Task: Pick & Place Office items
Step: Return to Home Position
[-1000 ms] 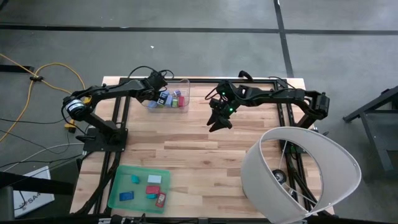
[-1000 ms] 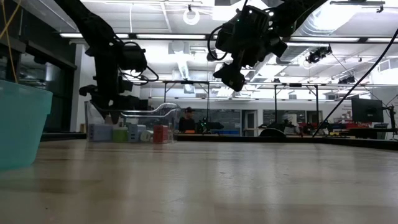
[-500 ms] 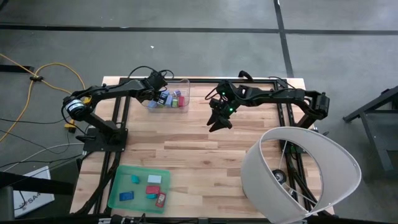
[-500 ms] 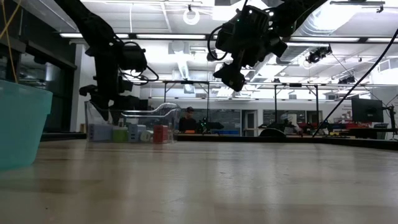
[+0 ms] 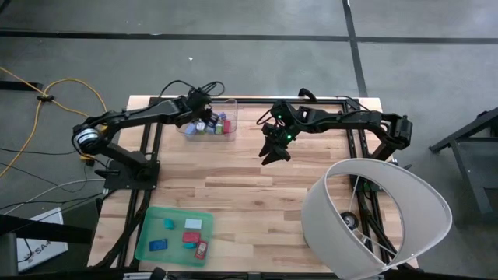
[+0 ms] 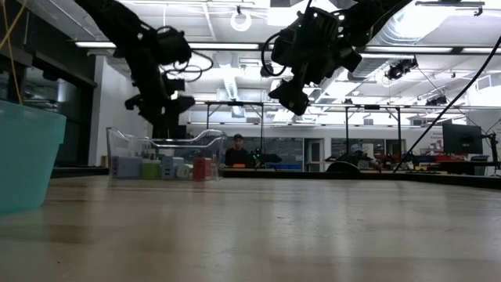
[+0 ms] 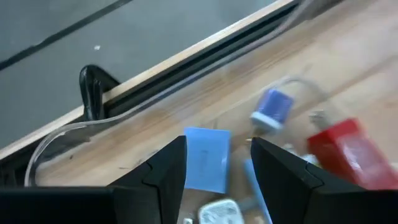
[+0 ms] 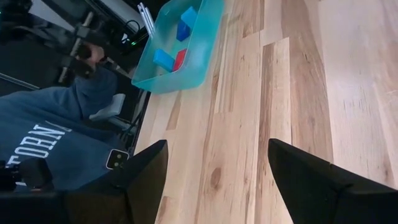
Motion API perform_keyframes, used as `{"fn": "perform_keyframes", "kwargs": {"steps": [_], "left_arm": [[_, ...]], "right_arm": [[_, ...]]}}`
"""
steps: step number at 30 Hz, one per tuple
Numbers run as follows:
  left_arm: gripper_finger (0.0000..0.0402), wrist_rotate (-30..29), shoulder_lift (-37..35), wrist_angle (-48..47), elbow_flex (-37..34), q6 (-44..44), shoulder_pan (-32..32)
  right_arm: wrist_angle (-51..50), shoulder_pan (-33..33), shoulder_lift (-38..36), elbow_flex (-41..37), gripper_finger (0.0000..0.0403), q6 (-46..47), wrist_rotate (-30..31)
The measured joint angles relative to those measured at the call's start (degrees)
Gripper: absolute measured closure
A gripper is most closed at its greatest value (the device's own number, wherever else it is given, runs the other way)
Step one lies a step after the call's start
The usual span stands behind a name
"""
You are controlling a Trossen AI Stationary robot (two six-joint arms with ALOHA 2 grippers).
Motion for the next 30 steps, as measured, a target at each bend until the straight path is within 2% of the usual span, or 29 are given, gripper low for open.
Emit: {"fn": "perform_keyframes", "kwargs": {"steps": [3, 10, 17, 24, 30], "left_arm": [[0.0230, 0.90, -2.31, -0.32, 0.00, 0.04, -2.48], [0.0230, 8.31, -5.83, -0.45, 0.00, 0.87, -8.77], [0.0230, 8.98, -6.18, -0.33, 0.00, 1.66, -14.24], [0.0229, 12.62, -6.42, -0.31, 0.00, 6.06, -16.44], [0.0229, 13.89, -6.42, -0.29, 0.00, 9.06, -18.12]], "right_arm": [[0.00, 0.00, 0.00, 0.00, 0.0140, 0.00, 0.27], [0.15, 0.00, 0.00, 0.00, 0.0140, -0.02, 2.91], [0.35, 0.00, 0.00, 0.00, 0.0140, 0.09, 2.39], [3.02, -0.50, 0.00, 0.02, 0.0140, 1.82, -0.64], [3.37, -0.44, 0.00, 0.04, 0.0140, 2.41, 2.73]]}}
